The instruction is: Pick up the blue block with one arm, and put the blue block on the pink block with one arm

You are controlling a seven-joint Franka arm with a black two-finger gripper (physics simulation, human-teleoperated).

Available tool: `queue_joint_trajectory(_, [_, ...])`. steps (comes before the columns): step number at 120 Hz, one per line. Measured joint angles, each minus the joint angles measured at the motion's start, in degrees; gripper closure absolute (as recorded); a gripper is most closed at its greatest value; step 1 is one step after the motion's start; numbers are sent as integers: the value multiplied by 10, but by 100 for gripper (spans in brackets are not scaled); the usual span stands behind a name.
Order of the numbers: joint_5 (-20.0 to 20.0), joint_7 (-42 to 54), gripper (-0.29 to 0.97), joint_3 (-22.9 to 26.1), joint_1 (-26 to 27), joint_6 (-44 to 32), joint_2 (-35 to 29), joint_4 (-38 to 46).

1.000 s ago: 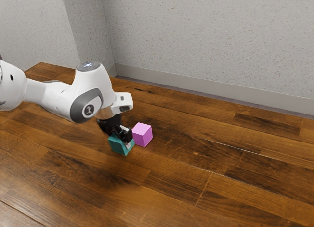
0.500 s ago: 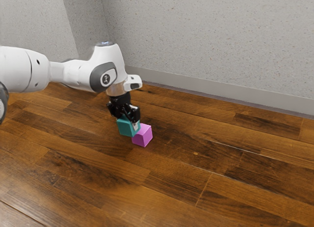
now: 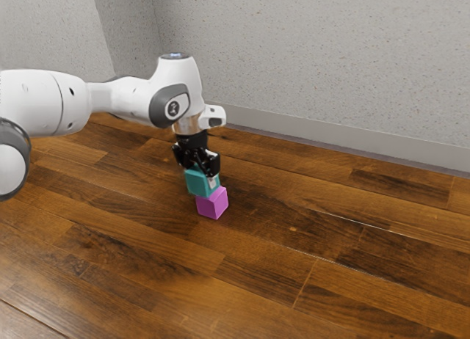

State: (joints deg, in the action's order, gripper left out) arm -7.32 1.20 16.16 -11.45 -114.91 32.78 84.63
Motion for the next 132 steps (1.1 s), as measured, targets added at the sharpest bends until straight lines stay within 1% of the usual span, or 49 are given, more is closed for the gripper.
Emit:
queue_joint_trajectory(46, [-24, 7, 33, 2, 3, 15, 30, -36])
queue_joint_trajectory(65, [-26, 10, 33, 2, 11, 19, 38, -52])
queue_joint_trajectory(132, [-24, 16, 33, 0, 13, 19, 53, -59])
